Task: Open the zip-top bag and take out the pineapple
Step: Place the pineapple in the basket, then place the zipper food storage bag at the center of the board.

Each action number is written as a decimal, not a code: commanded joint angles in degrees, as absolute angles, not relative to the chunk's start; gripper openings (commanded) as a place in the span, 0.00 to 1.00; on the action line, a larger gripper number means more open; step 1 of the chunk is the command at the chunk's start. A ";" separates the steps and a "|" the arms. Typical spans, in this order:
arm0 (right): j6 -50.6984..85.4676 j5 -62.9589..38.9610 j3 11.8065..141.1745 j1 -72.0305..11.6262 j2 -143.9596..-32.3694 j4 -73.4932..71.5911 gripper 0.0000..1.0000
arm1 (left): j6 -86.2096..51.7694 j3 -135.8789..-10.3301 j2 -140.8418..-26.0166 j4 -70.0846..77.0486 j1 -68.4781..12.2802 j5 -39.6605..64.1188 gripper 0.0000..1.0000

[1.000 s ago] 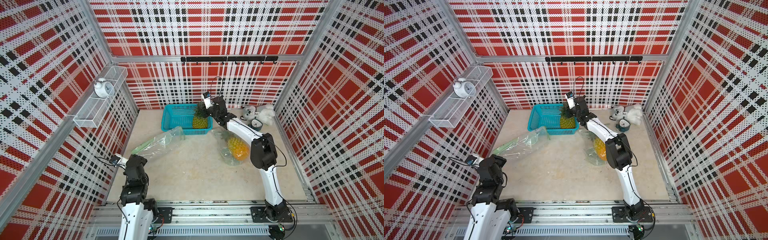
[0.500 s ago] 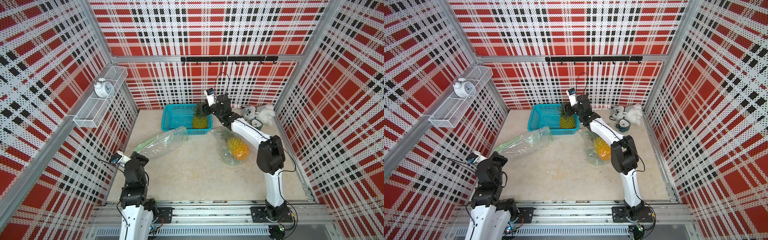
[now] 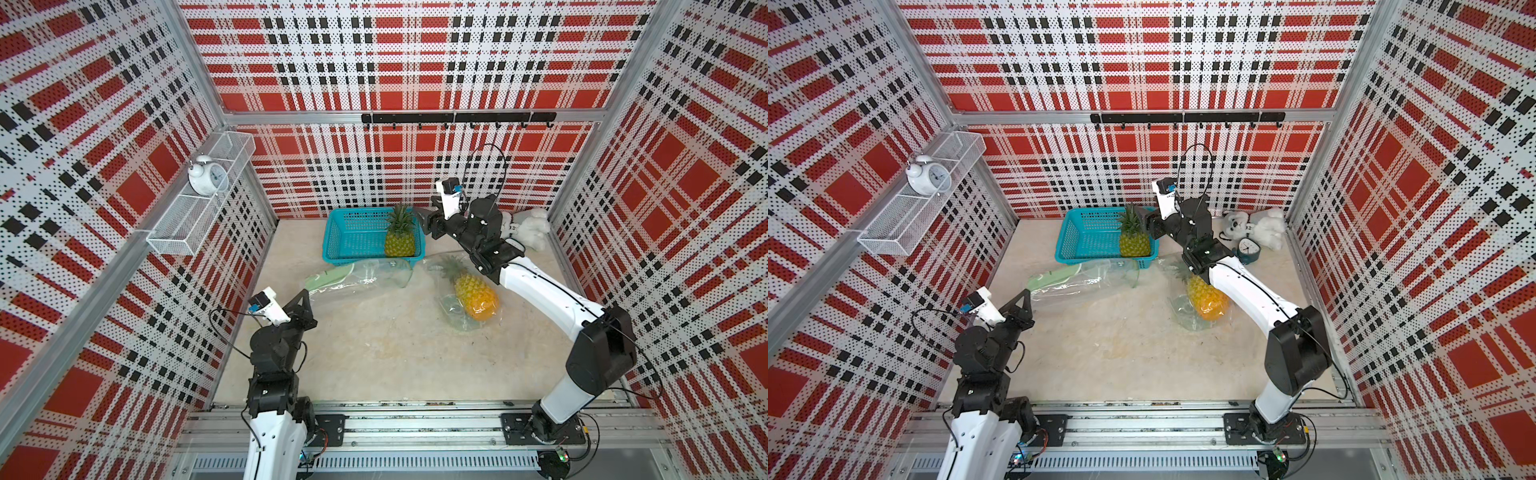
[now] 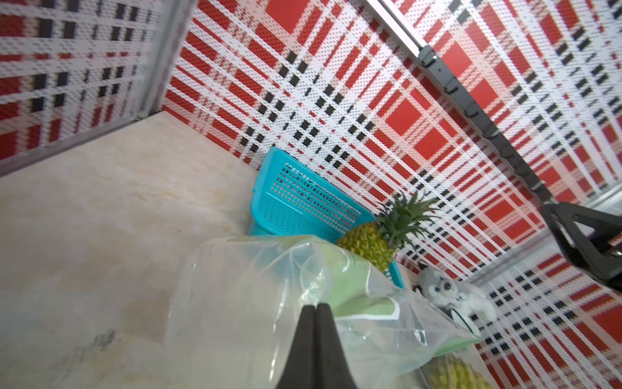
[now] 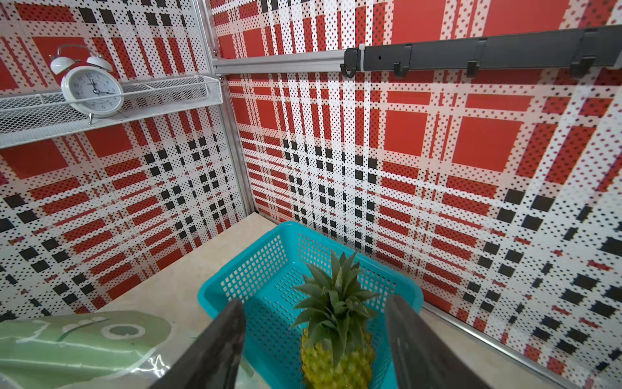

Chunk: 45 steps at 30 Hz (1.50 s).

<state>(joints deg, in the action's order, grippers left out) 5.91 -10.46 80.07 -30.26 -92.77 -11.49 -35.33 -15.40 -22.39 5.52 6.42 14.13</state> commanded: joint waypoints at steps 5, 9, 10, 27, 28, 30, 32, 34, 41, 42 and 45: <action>7.90 -13.70 67.43 -30.90 -83.74 -11.59 0.70 | -34.65 -11.31 -24.08 12.82 -0.07 17.90 0.00; 9.60 -13.87 60.77 -31.76 -80.73 -11.64 0.70 | -34.55 -10.90 -23.35 8.41 -1.69 9.32 0.06; 10.15 -13.56 58.90 -31.95 -80.00 -12.28 0.70 | -34.89 -11.07 -22.87 6.89 -1.67 6.63 0.07; 13.21 -11.53 50.04 -32.34 -74.88 -12.92 0.71 | -37.64 -19.72 -27.07 -4.32 -0.88 -2.96 0.91; 13.19 -11.31 49.85 -32.34 -74.58 -12.90 0.71 | -37.57 -20.20 -30.07 -4.86 -0.88 -2.56 0.91; 13.01 -10.68 49.64 -32.34 -73.89 -12.36 0.71 | -35.87 -20.64 -36.55 -3.07 -0.94 2.44 0.91; 12.77 -10.14 49.31 -32.35 -73.33 -11.98 0.71 | -35.40 -20.66 -41.45 -0.85 -1.39 6.35 0.93; 12.66 -9.59 49.05 -32.34 -72.68 -11.71 0.71 | -35.46 -20.80 -44.82 -0.58 -1.92 5.91 0.95; 12.13 -8.03 48.24 -32.35 -71.34 -11.01 0.72 | -36.43 -17.29 -49.02 8.60 -2.28 10.10 0.78; 12.13 -7.84 48.15 -32.35 -71.29 -10.96 0.72 | -36.58 -16.83 -49.54 9.98 -2.24 10.95 0.70; 11.96 -7.06 47.82 -32.34 -71.02 -10.66 0.72 | -36.51 -16.63 -52.48 11.46 -1.94 11.44 0.40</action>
